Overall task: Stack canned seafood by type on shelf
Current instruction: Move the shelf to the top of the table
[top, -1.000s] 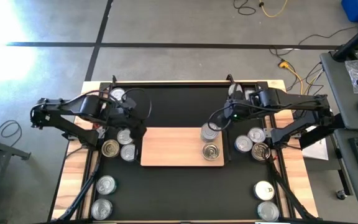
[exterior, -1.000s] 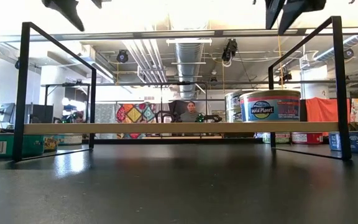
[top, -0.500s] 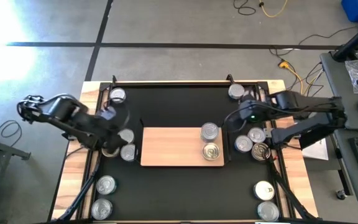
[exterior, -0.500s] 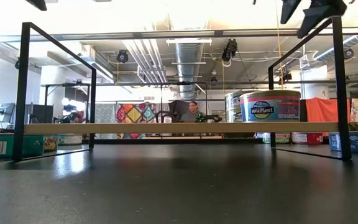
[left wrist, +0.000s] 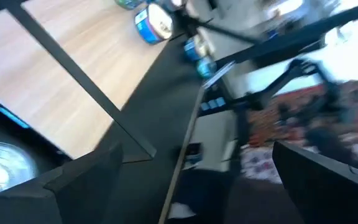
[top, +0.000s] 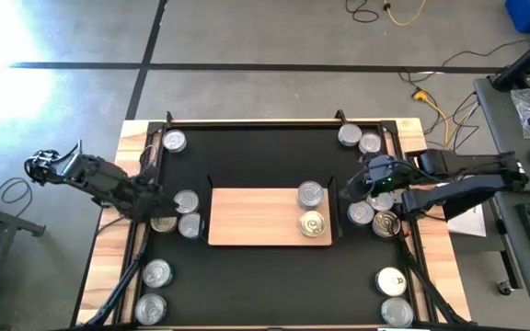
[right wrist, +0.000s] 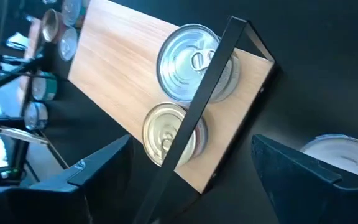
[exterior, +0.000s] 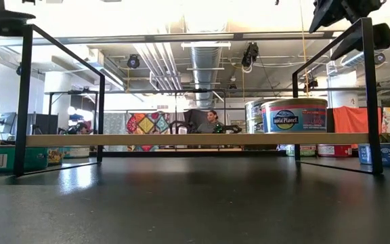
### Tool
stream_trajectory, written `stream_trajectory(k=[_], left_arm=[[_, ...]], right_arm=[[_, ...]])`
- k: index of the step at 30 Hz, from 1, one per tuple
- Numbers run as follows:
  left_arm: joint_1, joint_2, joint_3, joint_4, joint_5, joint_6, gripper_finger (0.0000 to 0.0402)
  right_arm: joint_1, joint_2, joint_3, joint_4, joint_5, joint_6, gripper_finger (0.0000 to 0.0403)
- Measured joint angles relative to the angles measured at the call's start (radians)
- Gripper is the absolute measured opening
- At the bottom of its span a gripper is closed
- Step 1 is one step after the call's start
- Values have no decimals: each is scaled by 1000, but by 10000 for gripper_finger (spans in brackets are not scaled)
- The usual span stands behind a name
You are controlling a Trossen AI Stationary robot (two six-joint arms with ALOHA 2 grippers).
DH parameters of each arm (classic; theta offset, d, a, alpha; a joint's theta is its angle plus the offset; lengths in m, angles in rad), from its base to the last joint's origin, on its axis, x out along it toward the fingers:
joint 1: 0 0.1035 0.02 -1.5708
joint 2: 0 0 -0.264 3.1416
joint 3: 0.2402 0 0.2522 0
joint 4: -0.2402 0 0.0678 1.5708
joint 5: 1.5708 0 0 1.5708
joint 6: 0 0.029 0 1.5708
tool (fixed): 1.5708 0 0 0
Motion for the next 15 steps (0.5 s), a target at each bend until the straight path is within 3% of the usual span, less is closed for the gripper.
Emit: stream_trajectory(k=[7,12,15], left_arm=[[0,-186,-195,39,-15,-147,398],[0,-263,-306,148,-5,-176,398],[0,-280,-353,187,-5,-176,398]], right_arm=[[0,-28,-12,-2,-26,-7,353],[0,-47,-26,-11,-34,-14,364],[0,-54,-57,-4,-92,-14,365]])
